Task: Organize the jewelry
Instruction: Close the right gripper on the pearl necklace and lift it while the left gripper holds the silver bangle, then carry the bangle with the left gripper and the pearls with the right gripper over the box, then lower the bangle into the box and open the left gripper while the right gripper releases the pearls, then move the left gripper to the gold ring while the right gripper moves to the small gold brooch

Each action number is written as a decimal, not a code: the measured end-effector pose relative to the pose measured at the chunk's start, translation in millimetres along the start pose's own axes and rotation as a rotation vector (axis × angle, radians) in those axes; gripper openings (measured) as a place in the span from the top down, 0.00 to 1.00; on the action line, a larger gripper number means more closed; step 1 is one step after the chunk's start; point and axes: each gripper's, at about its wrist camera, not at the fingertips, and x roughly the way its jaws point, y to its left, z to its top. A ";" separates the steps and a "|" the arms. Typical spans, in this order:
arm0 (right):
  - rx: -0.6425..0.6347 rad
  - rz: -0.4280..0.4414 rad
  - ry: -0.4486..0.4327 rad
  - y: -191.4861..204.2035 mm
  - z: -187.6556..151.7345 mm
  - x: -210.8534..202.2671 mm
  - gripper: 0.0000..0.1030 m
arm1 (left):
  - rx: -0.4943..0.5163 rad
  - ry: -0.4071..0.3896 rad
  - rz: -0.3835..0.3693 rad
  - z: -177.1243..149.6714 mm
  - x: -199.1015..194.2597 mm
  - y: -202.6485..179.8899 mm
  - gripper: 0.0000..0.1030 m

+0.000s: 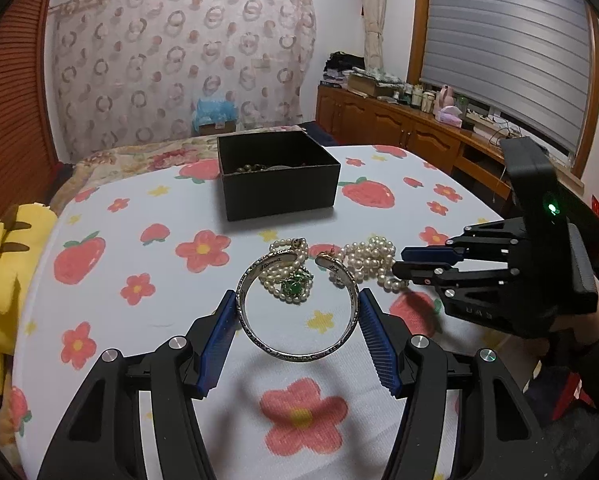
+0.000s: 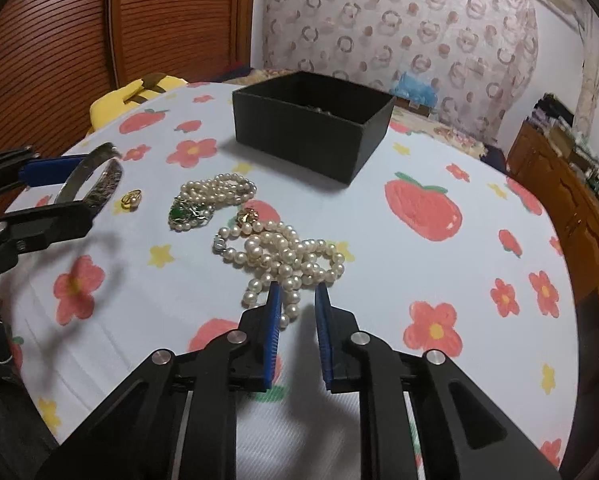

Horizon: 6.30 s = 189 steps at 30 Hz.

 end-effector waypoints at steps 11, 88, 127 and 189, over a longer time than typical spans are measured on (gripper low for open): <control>-0.011 0.024 0.032 0.0 11.4 9.9 0.91 | 0.002 0.001 -0.001 1.3 1.0 0.6 0.44; -0.072 -0.161 -0.339 -68.8 251.4 -65.9 0.92 | 0.039 -0.046 0.036 107.5 68.7 37.1 0.44; 0.041 0.013 -0.162 -83.9 141.6 8.2 0.82 | 0.028 0.059 0.085 144.2 158.4 46.0 0.44; -0.113 0.122 0.007 29.0 52.8 43.4 0.84 | 0.016 0.159 0.043 -3.7 45.3 48.7 0.49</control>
